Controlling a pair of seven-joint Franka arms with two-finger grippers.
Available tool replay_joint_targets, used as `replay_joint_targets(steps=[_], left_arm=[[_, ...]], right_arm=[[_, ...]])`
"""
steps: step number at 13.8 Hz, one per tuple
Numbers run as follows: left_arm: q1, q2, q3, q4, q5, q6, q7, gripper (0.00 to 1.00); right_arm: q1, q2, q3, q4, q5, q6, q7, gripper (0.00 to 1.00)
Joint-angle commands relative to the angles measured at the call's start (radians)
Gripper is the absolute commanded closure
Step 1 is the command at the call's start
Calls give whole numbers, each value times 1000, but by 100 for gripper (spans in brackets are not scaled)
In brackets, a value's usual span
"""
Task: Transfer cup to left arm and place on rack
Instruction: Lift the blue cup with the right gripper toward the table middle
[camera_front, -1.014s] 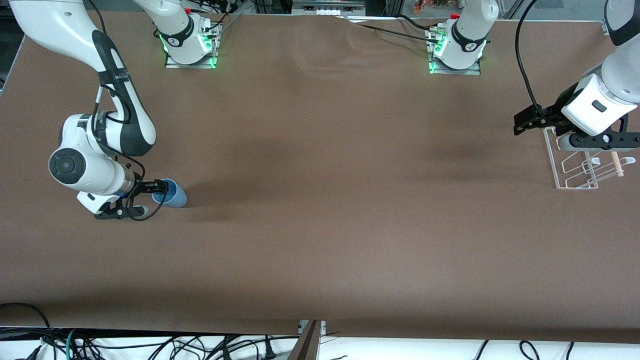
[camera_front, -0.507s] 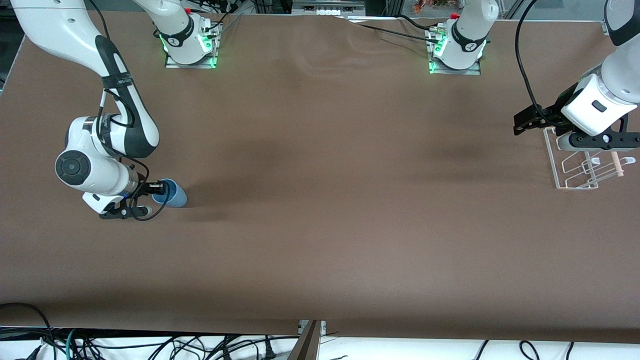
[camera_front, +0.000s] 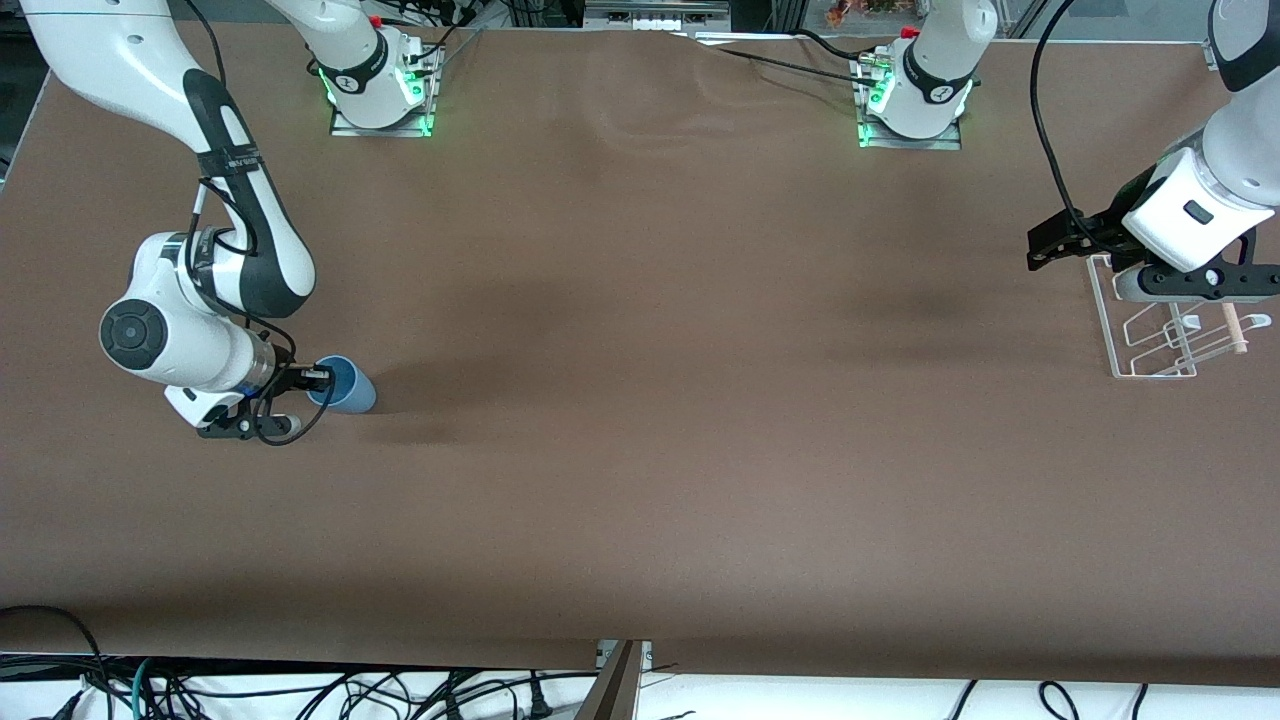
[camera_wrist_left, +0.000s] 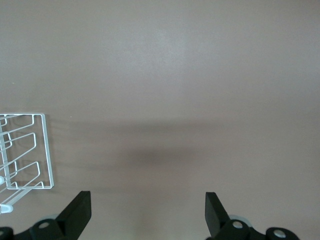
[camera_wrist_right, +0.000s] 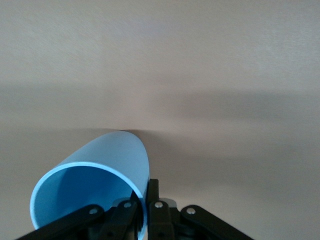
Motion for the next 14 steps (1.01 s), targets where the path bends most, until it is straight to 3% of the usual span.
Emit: replay_joint_targets(steps=[1, 7, 11, 14], left_arm=[[0, 6, -1, 16, -4, -4, 4, 0], [0, 6, -3, 16, -4, -3, 4, 0], [0, 6, -1, 17, -2, -1, 6, 0], [0, 6, -1, 16, -2, -3, 6, 0]], right_arm=[[-12, -10, 41, 51, 68, -33, -14, 100], [25, 9, 70, 226, 355, -229, 1, 100], [101, 46, 76, 297, 435, -234, 132, 100], [146, 82, 76, 361, 577, -232, 209, 100]])
